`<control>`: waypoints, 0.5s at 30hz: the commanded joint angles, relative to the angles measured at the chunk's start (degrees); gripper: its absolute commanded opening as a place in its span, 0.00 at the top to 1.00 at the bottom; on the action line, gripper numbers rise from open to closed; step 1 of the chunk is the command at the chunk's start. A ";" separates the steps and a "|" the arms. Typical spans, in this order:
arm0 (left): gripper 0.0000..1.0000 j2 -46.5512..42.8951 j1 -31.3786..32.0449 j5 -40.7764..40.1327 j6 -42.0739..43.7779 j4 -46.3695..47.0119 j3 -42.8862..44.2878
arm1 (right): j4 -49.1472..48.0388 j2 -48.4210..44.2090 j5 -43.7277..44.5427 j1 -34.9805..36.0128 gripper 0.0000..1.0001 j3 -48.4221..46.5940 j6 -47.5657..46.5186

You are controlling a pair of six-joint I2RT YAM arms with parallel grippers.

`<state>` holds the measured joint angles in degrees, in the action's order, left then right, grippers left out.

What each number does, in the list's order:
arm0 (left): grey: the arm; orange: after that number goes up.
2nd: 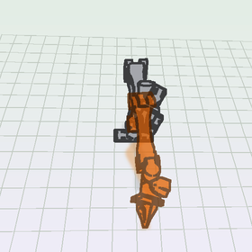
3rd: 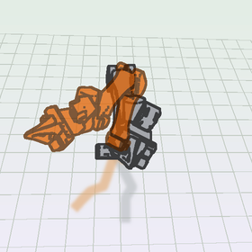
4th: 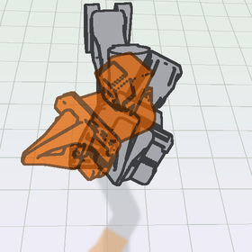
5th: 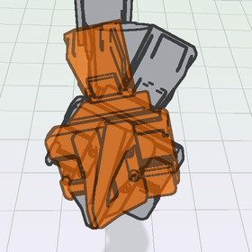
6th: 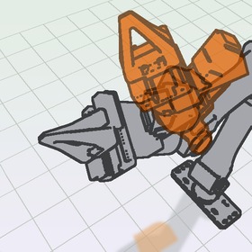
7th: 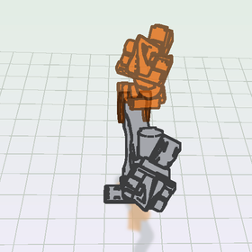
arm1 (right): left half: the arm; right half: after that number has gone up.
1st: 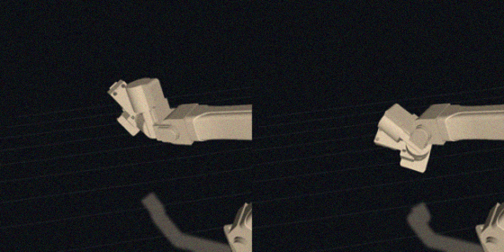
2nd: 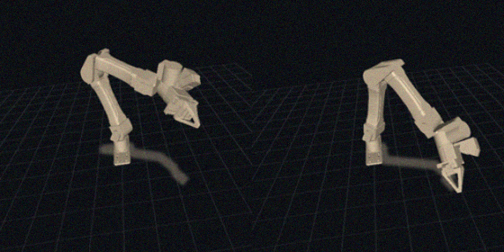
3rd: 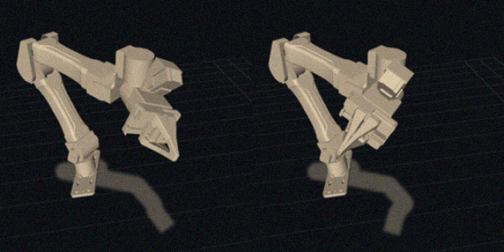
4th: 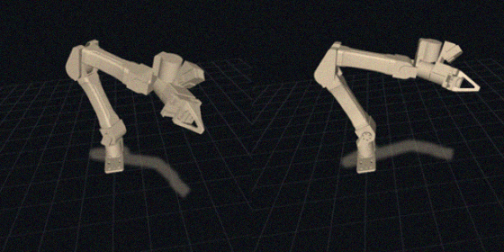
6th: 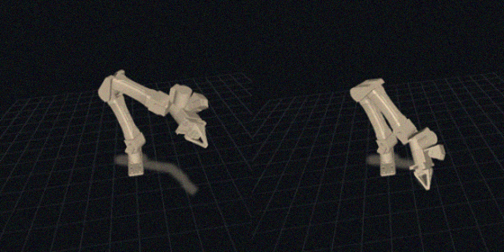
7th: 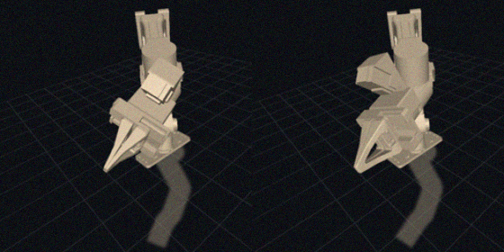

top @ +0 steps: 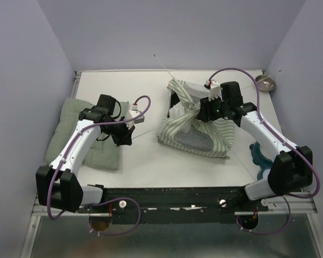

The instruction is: Set up the pet tent

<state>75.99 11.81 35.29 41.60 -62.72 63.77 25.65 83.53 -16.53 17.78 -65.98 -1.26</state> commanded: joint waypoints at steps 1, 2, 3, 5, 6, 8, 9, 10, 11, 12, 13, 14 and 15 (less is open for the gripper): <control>1.00 -4.96 0.67 7.69 -10.83 12.87 -2.06 | 3.94 -1.44 -10.44 -0.03 0.31 -0.90 -2.51; 1.00 -5.41 0.67 7.60 -11.80 14.10 -2.42 | 7.71 -1.26 -11.40 -0.03 0.25 -2.39 -5.57; 1.00 -5.76 0.67 6.82 -12.77 14.72 -2.77 | 11.66 -1.09 -12.28 -0.03 0.22 -5.01 -8.82; 1.00 -6.29 0.67 5.59 -12.26 14.65 -2.95 | 20.28 -1.35 -12.64 -0.03 0.17 -8.63 -16.03; 1.00 -6.72 0.67 5.23 -11.73 14.47 -3.21 | 22.84 -2.22 -13.25 -0.03 0.14 -9.77 -20.67; 1.00 -7.78 0.75 5.40 -11.81 15.08 -3.82 | 24.62 -4.59 -15.36 -0.03 0.07 -11.01 -27.28; 1.00 -8.22 0.84 6.10 -12.33 15.69 -4.17 | 23.75 -5.91 -17.63 -0.03 0.05 -11.02 -29.74; 1.00 -8.48 0.84 6.54 -12.77 16.22 -4.18 | 22.01 -7.48 -21.31 -0.03 0.05 -10.41 -31.94; 1.00 -8.49 0.93 6.72 -13.56 16.92 -4.44 | 19.29 -8.98 -24.83 0.06 0.04 -8.92 -33.10; 1.00 -8.49 1.02 6.98 -14.52 17.97 -4.79 | 16.30 -9.95 -28.25 0.67 0.04 -7.86 -34.33; 1.00 -8.22 1.11 7.42 -15.06 18.42 -4.97 | 13.40 -10.66 -29.68 2.33 0.04 -6.81 -34.51; 1.00 -7.87 1.19 7.86 -15.15 18.33 -4.88 | 10.68 -10.75 -30.22 4.78 0.05 -6.28 -35.47; 1.00 -7.61 1.28 8.21 -15.50 18.51 -4.79 | 8.13 -10.23 -30.14 7.94 0.07 -5.84 -36.61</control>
<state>68.88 12.53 39.33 28.84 -48.31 59.20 41.52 74.26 -37.15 18.83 -74.32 -29.26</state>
